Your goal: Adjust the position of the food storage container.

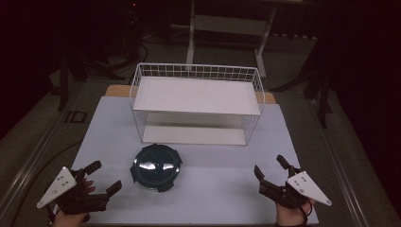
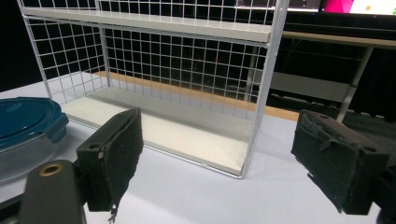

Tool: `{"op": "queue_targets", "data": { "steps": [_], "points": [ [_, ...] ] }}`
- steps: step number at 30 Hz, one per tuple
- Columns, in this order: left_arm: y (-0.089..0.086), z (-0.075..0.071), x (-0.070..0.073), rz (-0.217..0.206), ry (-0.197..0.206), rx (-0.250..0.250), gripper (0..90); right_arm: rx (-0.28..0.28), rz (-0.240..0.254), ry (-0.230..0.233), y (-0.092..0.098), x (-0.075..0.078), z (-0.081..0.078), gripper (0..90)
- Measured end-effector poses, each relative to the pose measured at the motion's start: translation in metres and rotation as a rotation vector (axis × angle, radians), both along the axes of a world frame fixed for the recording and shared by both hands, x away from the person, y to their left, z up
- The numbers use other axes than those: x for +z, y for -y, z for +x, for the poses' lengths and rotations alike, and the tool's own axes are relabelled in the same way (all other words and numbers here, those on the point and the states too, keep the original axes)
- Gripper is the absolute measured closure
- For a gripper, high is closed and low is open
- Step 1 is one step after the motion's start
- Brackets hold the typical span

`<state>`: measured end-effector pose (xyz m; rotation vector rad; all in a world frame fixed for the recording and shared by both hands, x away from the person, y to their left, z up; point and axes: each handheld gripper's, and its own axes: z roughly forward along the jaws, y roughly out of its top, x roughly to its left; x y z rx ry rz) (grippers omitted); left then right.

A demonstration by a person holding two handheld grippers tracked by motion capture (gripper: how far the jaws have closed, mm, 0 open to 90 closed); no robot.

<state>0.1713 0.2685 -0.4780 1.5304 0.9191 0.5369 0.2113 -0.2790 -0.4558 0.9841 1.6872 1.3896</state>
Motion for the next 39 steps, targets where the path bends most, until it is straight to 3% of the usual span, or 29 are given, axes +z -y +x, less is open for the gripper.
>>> {"op": "queue_targets", "data": {
  "steps": [5, 9, 11, 12, 13, 17, 18, 22, 23, 24, 26, 28, 29, 31, 35, 39],
  "points": [
    [0.002, 0.0, 0.003, -0.004, -0.006, 0.01, 0.0, 0.002, 0.002, 0.002, 0.0, 0.001, -0.001, 16.2],
    [0.002, 0.003, 0.009, 0.046, -0.03, -0.011, 0.0, -0.002, 0.008, 0.001, 0.0, 0.002, -0.001, 16.2],
    [0.003, 0.004, 0.012, 0.047, -0.061, -0.024, 0.0, -0.001, 0.009, -0.001, 0.0, 0.002, -0.001, 16.2],
    [0.003, 0.005, 0.014, 0.048, -0.108, -0.035, 0.0, -0.001, 0.012, -0.001, 0.0, 0.002, -0.001, 16.2],
    [0.004, 0.006, 0.014, 0.056, -0.128, -0.048, 0.0, 0.0, 0.013, -0.002, 0.0, 0.002, -0.001, 16.2],
    [0.004, 0.006, 0.013, 0.082, -0.126, -0.078, 0.0, 0.002, 0.018, -0.004, 0.0, 0.002, -0.001, 16.2],
    [0.004, 0.014, 0.007, 0.112, -0.189, -0.106, 2.8, 0.005, 0.024, -0.008, 0.001, 0.002, -0.001, 16.2],
    [0.002, 0.021, -0.005, 0.182, -0.24, -0.109, 25.6, 0.012, 0.027, -0.013, 0.001, 0.001, 0.0, 16.2],
    [0.002, 0.021, -0.005, 0.182, -0.24, -0.109, 39.4, 0.012, 0.027, -0.013, 0.001, 0.001, 0.0, 16.2],
    [0.001, 0.025, -0.009, 0.196, -0.265, -0.116, 39.4, 0.014, 0.029, -0.017, 0.001, 0.001, 0.0, 16.2],
    [0.003, 0.028, -0.014, 0.243, -0.298, -0.115, 59.3, 0.017, 0.033, -0.023, 0.001, 0.001, 0.001, 16.2],
    [0.004, 0.029, -0.016, 0.256, -0.306, -0.111, 67.5, 0.018, 0.034, -0.026, 0.001, 0.001, 0.001, 16.3],
    [0.007, 0.032, -0.02, 0.287, -0.333, -0.108, 67.5, 0.018, 0.034, -0.026, 0.001, 0.001, 0.001, 16.3],
    [0.01, 0.034, -0.022, 0.304, -0.342, -0.106, 84.0, 0.022, 0.038, -0.029, 0.001, 0.0, 0.001, 16.3],
    [0.016, 0.04, -0.023, 0.335, -0.356, -0.099, 89.1, 0.026, 0.039, -0.033, 0.001, 0.0, 0.001, 16.4],
    [0.021, 0.047, -0.026, 0.337, -0.371, -0.112, 89.5, 0.027, 0.037, -0.035, 0.001, 0.0, 0.002, 16.4]
  ]
}}
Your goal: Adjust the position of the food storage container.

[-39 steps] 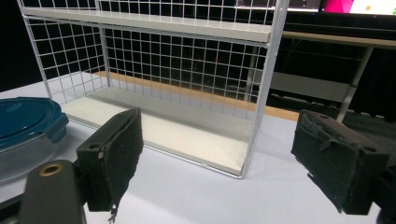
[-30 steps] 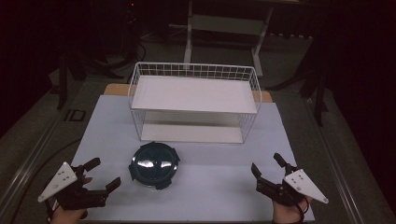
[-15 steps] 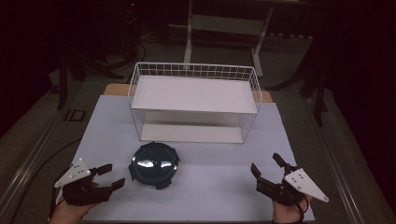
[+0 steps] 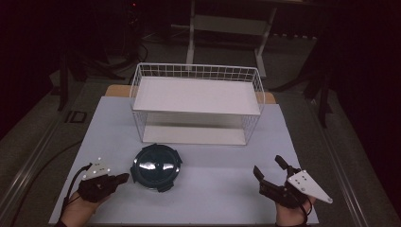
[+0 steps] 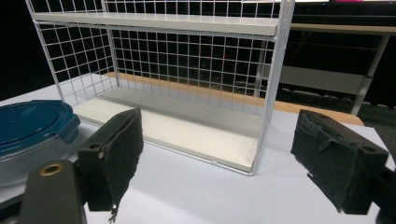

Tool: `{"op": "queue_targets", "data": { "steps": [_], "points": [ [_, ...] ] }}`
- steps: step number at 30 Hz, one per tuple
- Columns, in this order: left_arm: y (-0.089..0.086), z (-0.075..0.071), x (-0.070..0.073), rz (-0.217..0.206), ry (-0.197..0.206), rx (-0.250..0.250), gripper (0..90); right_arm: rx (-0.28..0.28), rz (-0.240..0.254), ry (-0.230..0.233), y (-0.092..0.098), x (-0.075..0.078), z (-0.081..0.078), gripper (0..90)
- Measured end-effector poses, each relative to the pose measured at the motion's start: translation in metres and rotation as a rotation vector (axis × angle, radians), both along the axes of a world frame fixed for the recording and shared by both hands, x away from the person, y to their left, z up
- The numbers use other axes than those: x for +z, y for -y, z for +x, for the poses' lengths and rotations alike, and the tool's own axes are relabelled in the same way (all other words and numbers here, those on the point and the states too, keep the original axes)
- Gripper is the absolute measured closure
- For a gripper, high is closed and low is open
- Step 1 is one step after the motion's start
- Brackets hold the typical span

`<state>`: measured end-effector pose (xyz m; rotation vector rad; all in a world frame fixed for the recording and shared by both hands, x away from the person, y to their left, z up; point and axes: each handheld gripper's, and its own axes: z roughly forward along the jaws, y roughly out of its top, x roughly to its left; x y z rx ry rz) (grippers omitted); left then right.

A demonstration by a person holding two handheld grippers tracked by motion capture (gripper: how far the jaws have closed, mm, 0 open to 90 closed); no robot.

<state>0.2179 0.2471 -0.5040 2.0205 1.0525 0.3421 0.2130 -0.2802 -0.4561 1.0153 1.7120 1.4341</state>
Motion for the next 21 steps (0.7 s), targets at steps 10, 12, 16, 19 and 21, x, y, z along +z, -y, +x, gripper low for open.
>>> {"op": "queue_targets", "data": {
  "steps": [10, 12, 16, 19, 21],
  "points": [
    [0.004, 0.011, 0.0, 0.013, 0.004, 0.01, 89.7, 0.009, -0.007, -0.012, -0.002, -0.001, 0.001, 16.4],
    [0.006, 0.016, 0.0, 0.02, 0.005, 0.008, 89.7, 0.011, -0.009, -0.013, -0.003, -0.001, 0.001, 16.4],
    [0.012, 0.027, 0.002, 0.028, 0.01, 0.006, 89.7, 0.011, -0.009, -0.01, -0.003, -0.001, 0.0, 16.4],
    [0.015, 0.032, 0.001, 0.028, 0.015, 0.01, 89.7, 0.013, -0.006, -0.016, -0.002, -0.002, 0.001, 16.4],
    [0.016, 0.036, 0.001, 0.024, 0.012, 0.009, 89.7, 0.018, -0.007, -0.018, -0.003, -0.002, 0.001, 16.4]
  ]
}}
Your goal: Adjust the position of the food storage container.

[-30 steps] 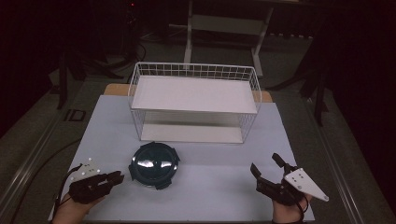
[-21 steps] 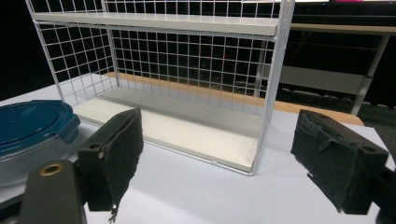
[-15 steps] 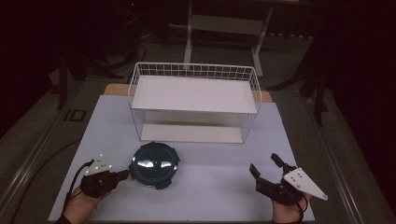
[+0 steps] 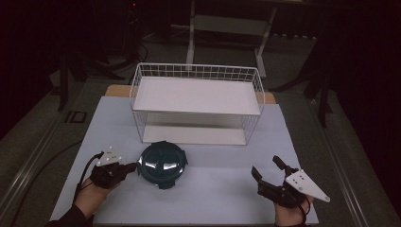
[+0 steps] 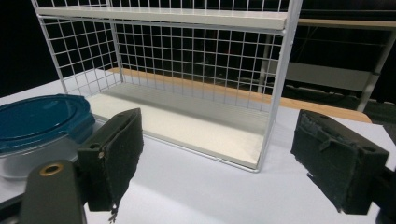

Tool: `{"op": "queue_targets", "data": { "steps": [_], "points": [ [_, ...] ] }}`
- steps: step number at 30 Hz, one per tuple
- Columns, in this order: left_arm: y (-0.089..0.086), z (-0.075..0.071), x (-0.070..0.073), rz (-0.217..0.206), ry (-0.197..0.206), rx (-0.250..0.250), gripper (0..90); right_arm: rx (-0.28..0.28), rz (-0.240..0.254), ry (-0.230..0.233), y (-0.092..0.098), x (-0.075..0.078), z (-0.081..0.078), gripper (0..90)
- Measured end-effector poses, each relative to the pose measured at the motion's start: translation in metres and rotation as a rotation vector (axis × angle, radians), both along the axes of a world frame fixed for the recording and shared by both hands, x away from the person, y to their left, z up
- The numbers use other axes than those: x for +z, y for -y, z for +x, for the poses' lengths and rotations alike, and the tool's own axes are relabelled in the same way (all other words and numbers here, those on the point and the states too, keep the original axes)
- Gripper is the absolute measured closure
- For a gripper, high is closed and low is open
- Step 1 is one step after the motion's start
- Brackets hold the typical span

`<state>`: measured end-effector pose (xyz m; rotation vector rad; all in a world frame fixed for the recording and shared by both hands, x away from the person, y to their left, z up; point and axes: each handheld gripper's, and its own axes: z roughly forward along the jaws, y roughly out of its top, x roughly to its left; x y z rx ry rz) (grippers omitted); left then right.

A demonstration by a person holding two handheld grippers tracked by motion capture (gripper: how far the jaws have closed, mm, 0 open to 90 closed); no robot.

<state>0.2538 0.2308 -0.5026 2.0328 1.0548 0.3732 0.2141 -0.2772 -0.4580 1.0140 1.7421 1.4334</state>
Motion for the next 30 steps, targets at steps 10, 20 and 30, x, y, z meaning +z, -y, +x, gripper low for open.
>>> {"op": "queue_targets", "data": {
  "steps": [10, 20, 30],
  "points": [
    [0.007, 0.015, -0.001, -0.004, 0.011, -0.01, 89.7, 0.002, -0.004, 0.005, -0.001, 0.001, -0.001, 16.4],
    [0.007, 0.015, -0.001, -0.01, 0.001, -0.016, 89.6, 0.0, 0.001, 0.0, 0.0, 0.0, 0.0, 16.4],
    [0.028, 0.024, 0.001, -0.002, -0.005, -0.044, 89.7, 0.003, -0.005, 0.0, -0.002, 0.0, 0.0, 16.4]
  ]
}}
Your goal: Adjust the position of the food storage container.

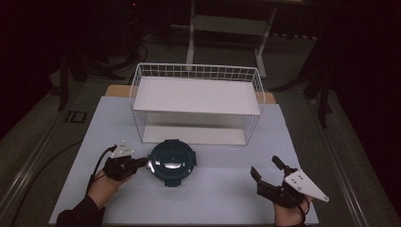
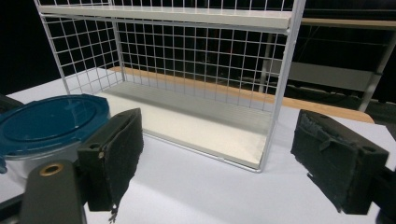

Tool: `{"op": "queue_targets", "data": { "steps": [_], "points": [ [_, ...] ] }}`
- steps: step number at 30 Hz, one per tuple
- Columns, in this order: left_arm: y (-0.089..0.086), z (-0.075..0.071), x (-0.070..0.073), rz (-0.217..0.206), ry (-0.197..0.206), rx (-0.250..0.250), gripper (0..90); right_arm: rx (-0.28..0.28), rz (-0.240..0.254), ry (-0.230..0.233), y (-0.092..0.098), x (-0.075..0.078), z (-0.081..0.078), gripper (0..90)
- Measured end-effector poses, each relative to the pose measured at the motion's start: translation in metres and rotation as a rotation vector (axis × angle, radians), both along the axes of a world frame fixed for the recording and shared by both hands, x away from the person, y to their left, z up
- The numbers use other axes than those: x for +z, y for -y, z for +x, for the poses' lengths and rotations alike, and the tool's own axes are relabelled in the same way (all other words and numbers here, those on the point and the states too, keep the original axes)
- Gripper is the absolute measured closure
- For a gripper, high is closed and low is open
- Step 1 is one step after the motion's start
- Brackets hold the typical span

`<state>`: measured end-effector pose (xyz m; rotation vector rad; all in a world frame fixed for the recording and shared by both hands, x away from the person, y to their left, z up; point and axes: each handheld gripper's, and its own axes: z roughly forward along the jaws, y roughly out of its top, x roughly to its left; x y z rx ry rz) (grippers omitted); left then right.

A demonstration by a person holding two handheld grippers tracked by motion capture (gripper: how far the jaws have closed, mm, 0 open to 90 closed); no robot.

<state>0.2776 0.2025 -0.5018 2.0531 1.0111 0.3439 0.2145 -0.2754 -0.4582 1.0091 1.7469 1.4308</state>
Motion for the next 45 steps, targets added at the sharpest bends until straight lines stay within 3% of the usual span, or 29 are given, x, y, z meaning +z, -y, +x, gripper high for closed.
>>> {"op": "queue_targets", "data": {
  "steps": [11, 17, 24, 45],
  "points": [
    [0.035, 0.011, 0.001, -0.008, -0.014, -0.064, 89.7, 0.008, 0.004, -0.006, 0.0, 0.0, 0.0, 16.4],
    [0.037, 0.011, 0.0, -0.024, -0.019, -0.079, 89.5, 0.007, 0.009, -0.008, 0.0, 0.0, 0.0, 16.4],
    [0.039, 0.013, 0.002, -0.014, -0.023, -0.075, 89.7, 0.009, 0.007, -0.017, 0.0, -0.001, 0.001, 16.4],
    [0.089, 0.024, 0.001, -0.032, -0.024, -0.15, 89.7, 0.017, 0.005, -0.022, -0.001, -0.002, 0.002, 16.4]
  ]
}}
